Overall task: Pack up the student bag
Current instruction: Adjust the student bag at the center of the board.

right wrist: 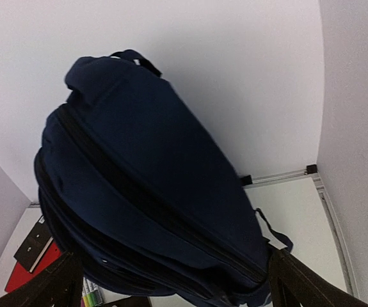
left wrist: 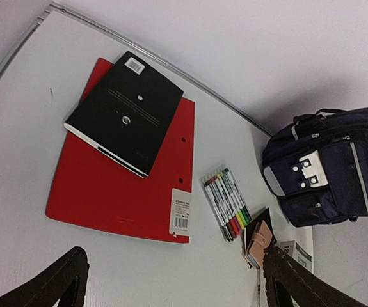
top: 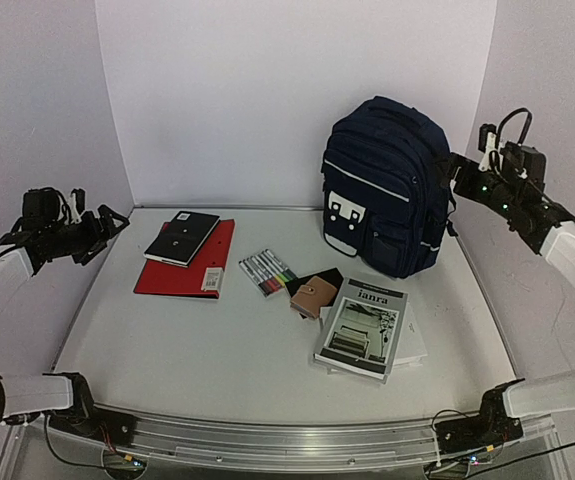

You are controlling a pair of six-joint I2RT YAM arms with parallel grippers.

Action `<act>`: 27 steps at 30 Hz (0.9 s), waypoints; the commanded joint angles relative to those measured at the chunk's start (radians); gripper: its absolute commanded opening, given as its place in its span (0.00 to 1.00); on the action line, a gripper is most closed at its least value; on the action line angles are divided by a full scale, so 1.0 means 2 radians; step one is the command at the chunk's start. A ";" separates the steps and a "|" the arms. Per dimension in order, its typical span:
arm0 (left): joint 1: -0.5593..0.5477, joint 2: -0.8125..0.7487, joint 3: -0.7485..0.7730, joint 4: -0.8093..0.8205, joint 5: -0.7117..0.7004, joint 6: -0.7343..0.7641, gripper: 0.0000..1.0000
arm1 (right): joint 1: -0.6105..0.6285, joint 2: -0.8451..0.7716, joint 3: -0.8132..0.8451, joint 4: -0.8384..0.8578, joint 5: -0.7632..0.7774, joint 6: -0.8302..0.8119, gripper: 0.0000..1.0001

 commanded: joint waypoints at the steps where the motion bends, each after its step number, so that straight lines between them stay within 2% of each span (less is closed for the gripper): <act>1: -0.034 0.001 -0.006 0.051 0.040 -0.027 0.94 | 0.012 0.044 0.067 -0.026 -0.025 -0.039 0.98; 5: -0.068 -0.004 -0.011 0.063 0.037 -0.048 0.94 | 0.013 0.095 0.112 -0.078 -0.003 -0.073 0.96; 11: -0.097 0.000 -0.023 0.069 0.028 -0.070 0.94 | 0.013 0.116 0.119 -0.103 0.018 -0.107 0.83; 15: -0.113 0.016 -0.018 0.073 0.031 -0.067 0.85 | 0.013 0.136 0.129 -0.099 0.009 -0.119 0.61; 19: -0.134 0.033 -0.008 0.079 0.029 -0.068 0.85 | 0.012 0.167 0.145 -0.081 -0.006 -0.119 0.46; 22: -0.150 0.048 -0.002 0.092 0.028 -0.073 0.85 | 0.013 0.182 0.149 -0.058 0.012 -0.117 0.34; 24: -0.164 0.057 0.002 0.102 0.029 -0.077 0.84 | 0.013 0.191 0.151 -0.034 0.038 -0.117 0.22; 27: -0.181 0.067 0.008 0.117 0.028 -0.086 0.84 | 0.012 0.202 0.152 0.005 0.076 -0.124 0.17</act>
